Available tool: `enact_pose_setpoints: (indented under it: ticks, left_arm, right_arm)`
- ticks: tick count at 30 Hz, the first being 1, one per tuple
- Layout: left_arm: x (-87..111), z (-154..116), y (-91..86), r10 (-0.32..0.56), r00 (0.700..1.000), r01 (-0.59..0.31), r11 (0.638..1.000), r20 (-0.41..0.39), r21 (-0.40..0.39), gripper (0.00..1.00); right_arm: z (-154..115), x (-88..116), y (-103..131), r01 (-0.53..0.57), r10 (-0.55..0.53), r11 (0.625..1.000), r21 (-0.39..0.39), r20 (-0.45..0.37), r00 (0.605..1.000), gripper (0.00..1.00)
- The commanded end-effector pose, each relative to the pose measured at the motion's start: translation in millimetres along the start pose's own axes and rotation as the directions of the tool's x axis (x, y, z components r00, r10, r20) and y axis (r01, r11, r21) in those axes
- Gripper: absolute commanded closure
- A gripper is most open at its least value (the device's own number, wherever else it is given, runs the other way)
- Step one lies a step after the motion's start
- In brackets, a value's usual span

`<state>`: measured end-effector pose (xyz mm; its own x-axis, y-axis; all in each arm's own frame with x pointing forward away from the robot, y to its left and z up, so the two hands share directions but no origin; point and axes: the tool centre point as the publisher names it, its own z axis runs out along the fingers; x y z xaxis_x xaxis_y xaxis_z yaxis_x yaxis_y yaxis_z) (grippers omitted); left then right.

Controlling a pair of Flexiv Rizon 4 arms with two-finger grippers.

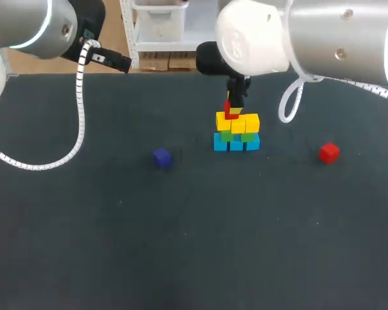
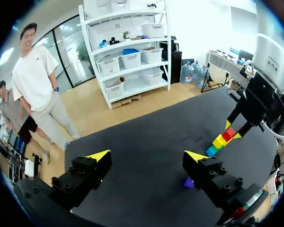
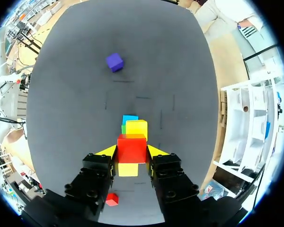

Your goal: Place the blue cubes, place green cubes on the blue cubes, place the yellow cubes on the green cubes, then place the red cubes on the yellow cubes, and place purple cube on the red cubes.

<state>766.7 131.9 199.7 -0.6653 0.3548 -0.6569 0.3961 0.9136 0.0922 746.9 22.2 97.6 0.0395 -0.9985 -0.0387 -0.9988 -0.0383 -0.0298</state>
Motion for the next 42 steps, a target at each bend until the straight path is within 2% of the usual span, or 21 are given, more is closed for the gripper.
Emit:
enact_pose_setpoints:
  ticks: [1, 30, 31, 32, 33, 38, 42]
  left_arm:
    - [0.1, -0.4, 1.9, 0.003, 1.0, -0.003, 1.0, 0.0, 0.007, 0.0]
    - [0.1, -0.4, 1.9, 0.003, 1.0, -0.003, 1.0, 0.0, 0.007, 0.0]
    - [0.1, -0.4, 1.9, 0.003, 1.0, -0.003, 1.0, 0.0, 0.007, 0.0]
    - [0.1, -0.4, 1.9, 0.003, 1.0, -0.003, 1.0, 0.0, 0.007, 0.0]
    - [0.1, -0.4, 1.9, 0.003, 1.0, -0.003, 1.0, 0.0, 0.007, 0.0]
    - [0.1, -0.4, 1.9, 0.003, 1.0, -0.003, 1.0, 0.0, 0.007, 0.0]
    - [0.1, -0.4, 1.9, 0.003, 1.0, -0.003, 1.0, 0.0, 0.007, 0.0]
  right_arm:
    - [1.8, -1.0, -7.0, -0.001, 0.001, 1.0, -0.014, -0.007, 1.0, 1.0]
    - [7.6, 3.6, 1.1, -0.011, 0.01, 0.999, -0.04, -0.007, 1.0, 1.0]
    - [7.6, 3.8, 0.9, -0.012, 0.011, 0.999, -0.04, -0.007, 1.0, 0.96]
    - [7.6, 4.0, 0.6, -0.013, 0.012, 0.999, -0.038, -0.008, 1.0, 0.87]
    - [7.6, 4.2, 0.3, -0.014, 0.013, 0.999, -0.037, -0.008, 1.0, 0.82]
    - [6.6, 3.9, -1.2, -0.014, 0.014, 0.999, -0.033, -0.006, 1.0, 0.64]
    - [6.6, 3.7, -1.7, -0.013, 0.013, 0.999, -0.034, -0.002, 1.0, 0.6]
